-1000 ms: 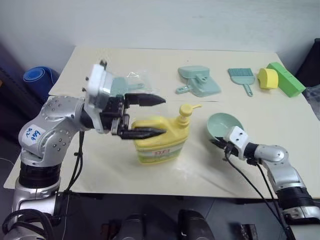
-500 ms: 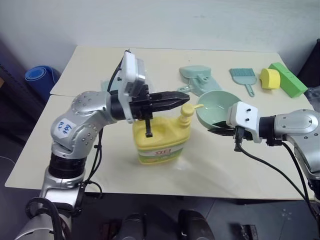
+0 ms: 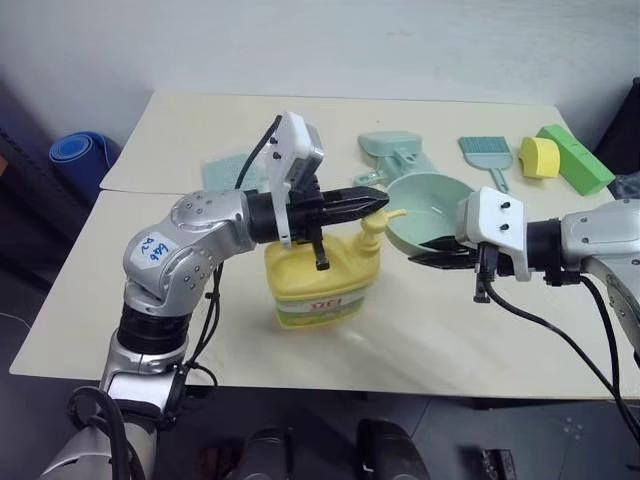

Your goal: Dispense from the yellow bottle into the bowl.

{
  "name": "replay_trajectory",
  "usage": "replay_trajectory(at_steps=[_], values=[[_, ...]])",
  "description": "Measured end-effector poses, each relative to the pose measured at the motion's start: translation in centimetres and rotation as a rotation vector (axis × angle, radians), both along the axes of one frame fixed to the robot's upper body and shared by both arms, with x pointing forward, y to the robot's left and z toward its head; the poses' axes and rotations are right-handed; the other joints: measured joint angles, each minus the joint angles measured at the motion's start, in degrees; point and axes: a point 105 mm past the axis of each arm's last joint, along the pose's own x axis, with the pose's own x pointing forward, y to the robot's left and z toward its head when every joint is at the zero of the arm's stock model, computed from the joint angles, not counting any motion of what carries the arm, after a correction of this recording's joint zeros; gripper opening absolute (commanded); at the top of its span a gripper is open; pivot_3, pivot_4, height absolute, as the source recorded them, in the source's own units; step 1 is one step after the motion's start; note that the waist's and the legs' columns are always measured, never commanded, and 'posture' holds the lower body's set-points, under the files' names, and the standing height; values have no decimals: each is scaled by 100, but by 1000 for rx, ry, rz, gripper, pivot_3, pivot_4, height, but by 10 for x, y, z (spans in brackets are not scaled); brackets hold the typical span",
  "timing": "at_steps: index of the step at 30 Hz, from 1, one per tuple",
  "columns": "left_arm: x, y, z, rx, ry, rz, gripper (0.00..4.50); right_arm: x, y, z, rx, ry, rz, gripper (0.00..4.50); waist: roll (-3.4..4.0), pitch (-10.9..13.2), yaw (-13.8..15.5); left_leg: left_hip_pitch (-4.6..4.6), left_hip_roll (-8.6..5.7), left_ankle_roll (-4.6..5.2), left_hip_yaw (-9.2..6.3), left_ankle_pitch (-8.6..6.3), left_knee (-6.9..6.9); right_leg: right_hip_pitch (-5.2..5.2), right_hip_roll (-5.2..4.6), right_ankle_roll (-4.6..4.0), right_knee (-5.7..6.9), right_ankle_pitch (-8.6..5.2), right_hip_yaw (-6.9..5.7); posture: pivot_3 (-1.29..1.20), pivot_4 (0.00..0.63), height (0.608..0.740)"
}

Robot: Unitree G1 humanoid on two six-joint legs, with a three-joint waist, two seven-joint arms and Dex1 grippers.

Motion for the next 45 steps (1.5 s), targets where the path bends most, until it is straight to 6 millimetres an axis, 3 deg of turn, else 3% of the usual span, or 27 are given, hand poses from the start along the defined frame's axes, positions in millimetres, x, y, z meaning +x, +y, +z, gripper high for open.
replay_trajectory(at_steps=[24, 32, 45], values=[[-1, 4, 5, 160, -75, -17, 79, -7, 7, 0, 21, 46, 12, 0, -2, -1, 10, 1, -1, 0, -8, 0, 2, 10, 1, 0, -3, 0, -5, 0, 150, 740], [-5, -7, 9, 187, -64, -61, 79, -8, 8, -1, 24, 55, 17, 0, -2, -1, 0, 1, 0, 0, -8, 0, 0, 7, 2, 0, -3, 0, -4, 0, 150, 740], [-8, -2, 4, 258, -41, -18, 79, -9, 9, -1, 31, 55, 14, 0, -2, -1, -2, 4, 0, 0, -8, 0, 0, 8, 1, 0, -1, 0, -3, 0, 150, 740]])
